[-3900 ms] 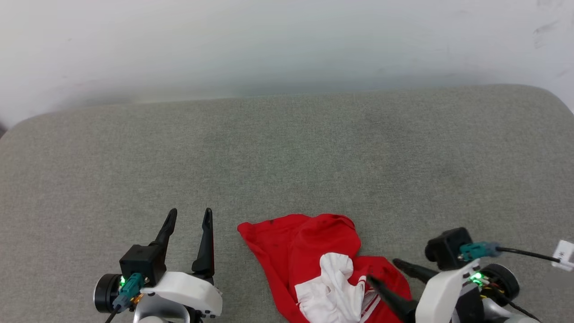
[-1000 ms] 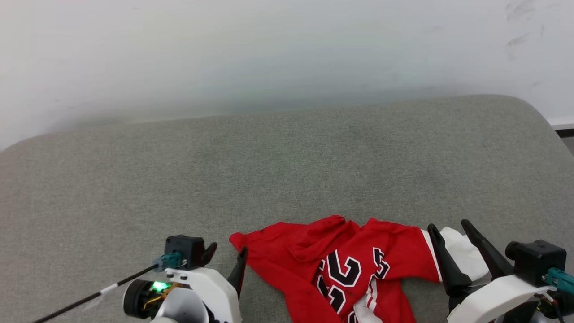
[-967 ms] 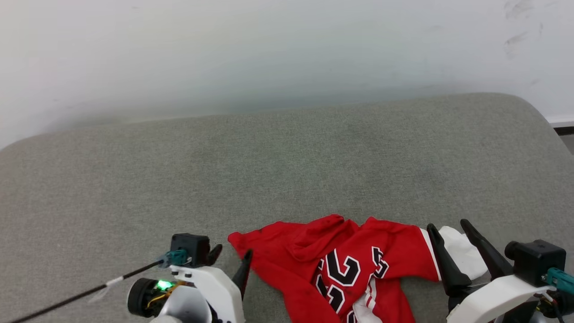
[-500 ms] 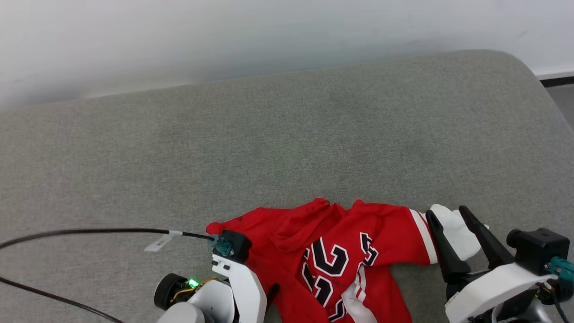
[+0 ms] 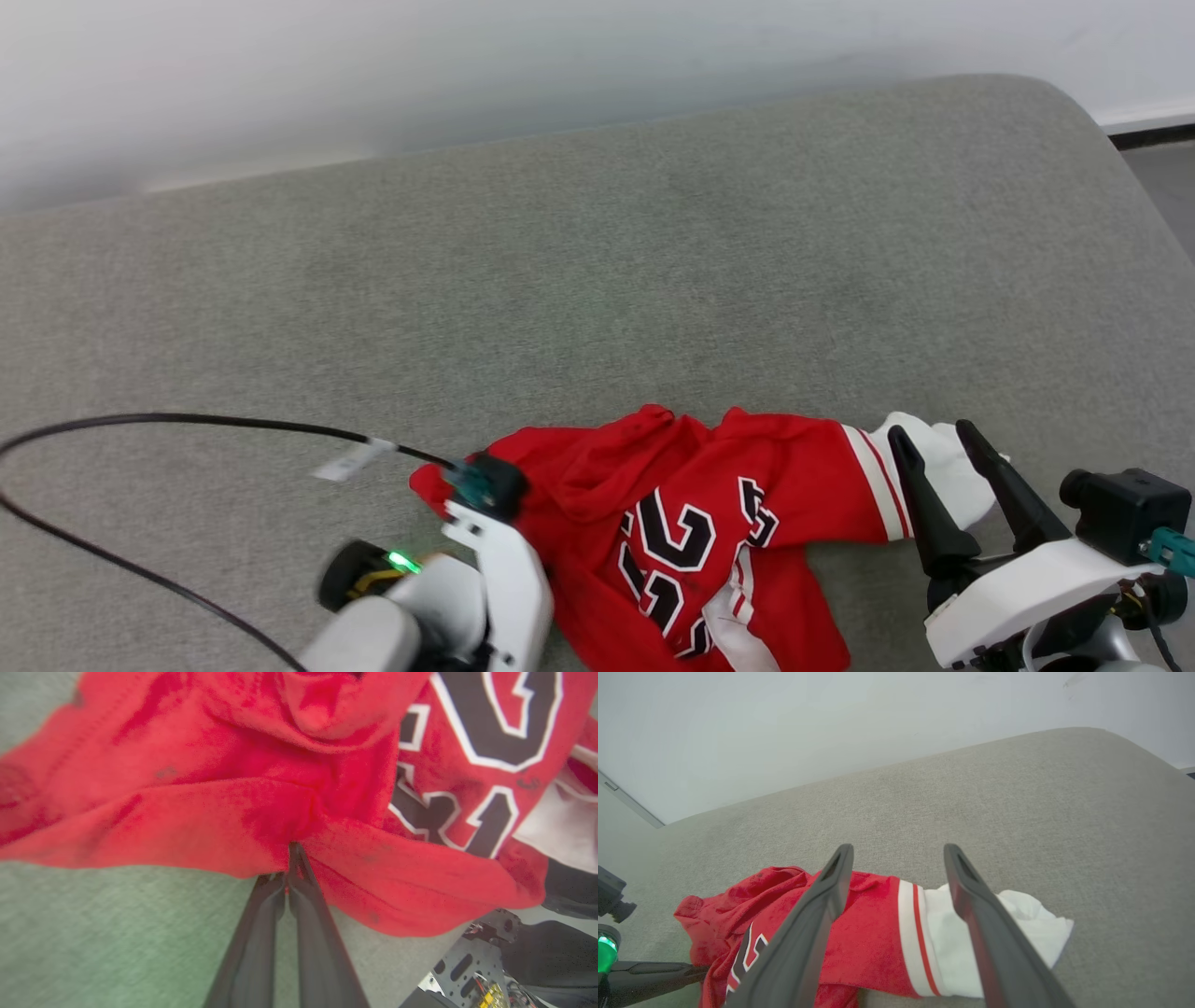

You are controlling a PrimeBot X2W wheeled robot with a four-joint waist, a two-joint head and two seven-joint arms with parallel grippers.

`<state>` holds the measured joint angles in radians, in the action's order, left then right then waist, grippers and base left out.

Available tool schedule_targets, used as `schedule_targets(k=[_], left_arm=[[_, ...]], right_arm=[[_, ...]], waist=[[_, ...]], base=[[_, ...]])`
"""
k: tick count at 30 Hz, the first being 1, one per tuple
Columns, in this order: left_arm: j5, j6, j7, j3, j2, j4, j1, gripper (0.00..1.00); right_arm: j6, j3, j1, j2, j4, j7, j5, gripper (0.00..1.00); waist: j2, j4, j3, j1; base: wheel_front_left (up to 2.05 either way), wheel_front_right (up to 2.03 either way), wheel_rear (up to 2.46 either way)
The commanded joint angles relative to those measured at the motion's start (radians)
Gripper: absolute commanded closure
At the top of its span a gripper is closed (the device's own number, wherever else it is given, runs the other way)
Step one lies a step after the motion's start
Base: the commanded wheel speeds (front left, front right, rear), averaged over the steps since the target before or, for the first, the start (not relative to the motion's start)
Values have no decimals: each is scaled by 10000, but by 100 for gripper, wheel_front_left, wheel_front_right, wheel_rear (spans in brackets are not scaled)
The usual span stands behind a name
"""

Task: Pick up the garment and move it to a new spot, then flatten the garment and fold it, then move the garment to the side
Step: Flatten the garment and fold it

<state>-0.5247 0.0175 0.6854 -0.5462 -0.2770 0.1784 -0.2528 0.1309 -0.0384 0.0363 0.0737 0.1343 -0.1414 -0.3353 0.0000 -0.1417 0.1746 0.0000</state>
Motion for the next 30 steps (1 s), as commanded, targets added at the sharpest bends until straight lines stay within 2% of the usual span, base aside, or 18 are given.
schedule_targets(k=[1,7,12,18,26,27,28,29,30], left_arm=[[245,-220,-430,459,-514,-226,-327,100],[429,-378,-1233,1405,-1147,-616,-1385,100],[476,-452,-1870,2121,-1347,-111,-2755,100],[511,-246,-2629,2527,-1443,1427,-4268,100],[83,351,-2608,2286,-1042,3878,-4601,100],[88,388,-2672,2237,-979,4071,-4566,72],[78,428,-2701,2188,-916,4261,-4499,51],[39,439,-2876,2181,-829,4338,-4458,0],[90,444,-3102,2185,-805,4411,-4432,0]], right_arm=[[-2,90,14,-101,114,-60,20,0],[-3,54,-244,-155,304,-237,86,0],[-3,27,-607,-162,463,-293,96,0],[-2,13,-1057,-16,506,-232,135,0],[-2,-40,-1336,7,373,-45,217,0],[-3,-51,-1336,6,357,-7,223,0],[-3,-66,-1359,36,350,45,254,0],[-3,-48,-1355,37,328,73,218,0],[-2,-63,-1360,63,346,121,221,0]], waist=[[0,163,-102,0],[0,233,105,0],[0,74,629,0],[0,-241,1194,0],[0,-397,1304,0],[0,-368,1258,0],[0,-337,1197,0],[0,-294,1126,0],[0,-254,1043,0]], base=[[0,0,0],[0,0,0],[0,0,0],[0,0,0],[0,0,0],[0,0,0],[0,0,0],[0,0,0],[0,0,0]])
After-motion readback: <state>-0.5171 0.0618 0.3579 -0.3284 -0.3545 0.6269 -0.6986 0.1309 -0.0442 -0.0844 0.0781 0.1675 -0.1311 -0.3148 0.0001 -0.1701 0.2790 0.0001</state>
